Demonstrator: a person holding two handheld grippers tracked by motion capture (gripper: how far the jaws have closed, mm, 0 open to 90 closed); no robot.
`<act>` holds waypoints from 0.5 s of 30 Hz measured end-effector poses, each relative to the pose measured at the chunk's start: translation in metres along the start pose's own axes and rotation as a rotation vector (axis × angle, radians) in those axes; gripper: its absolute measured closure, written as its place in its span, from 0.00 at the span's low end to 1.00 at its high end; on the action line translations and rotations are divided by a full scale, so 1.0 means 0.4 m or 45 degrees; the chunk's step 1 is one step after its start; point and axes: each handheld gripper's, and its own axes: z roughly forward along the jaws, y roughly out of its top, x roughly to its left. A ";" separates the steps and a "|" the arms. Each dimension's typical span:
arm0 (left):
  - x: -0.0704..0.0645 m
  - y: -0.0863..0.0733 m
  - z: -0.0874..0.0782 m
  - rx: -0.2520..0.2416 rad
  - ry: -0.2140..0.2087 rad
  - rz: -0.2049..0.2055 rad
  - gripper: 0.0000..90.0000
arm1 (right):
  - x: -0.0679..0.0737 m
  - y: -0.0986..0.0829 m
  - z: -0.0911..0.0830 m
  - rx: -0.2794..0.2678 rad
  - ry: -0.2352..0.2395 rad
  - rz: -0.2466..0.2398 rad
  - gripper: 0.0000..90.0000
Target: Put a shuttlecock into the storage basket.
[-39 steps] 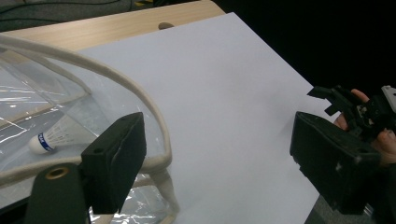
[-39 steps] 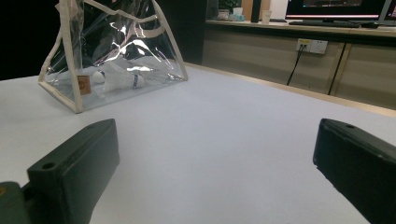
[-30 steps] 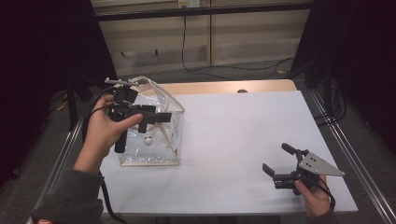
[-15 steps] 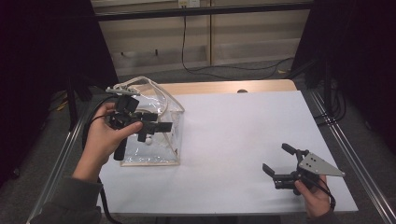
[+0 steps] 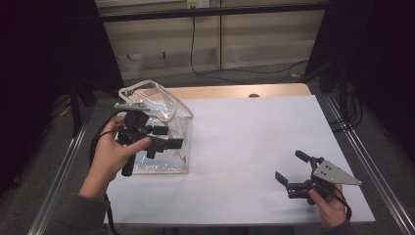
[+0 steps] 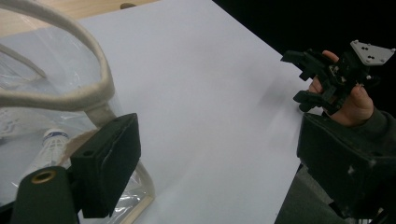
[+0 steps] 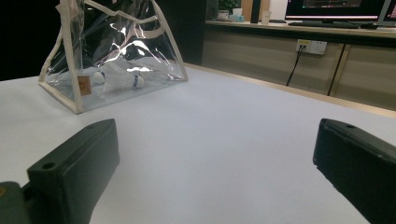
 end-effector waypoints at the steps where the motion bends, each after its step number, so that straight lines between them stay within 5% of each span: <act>1: -0.001 -0.003 0.001 0.003 0.002 -0.001 0.15 | 0.000 0.000 0.000 0.001 0.001 0.001 0.00; 15: 0.001 -0.042 0.032 0.018 -0.032 0.018 0.14 | 0.001 0.000 0.000 -0.004 -0.001 -0.001 0.00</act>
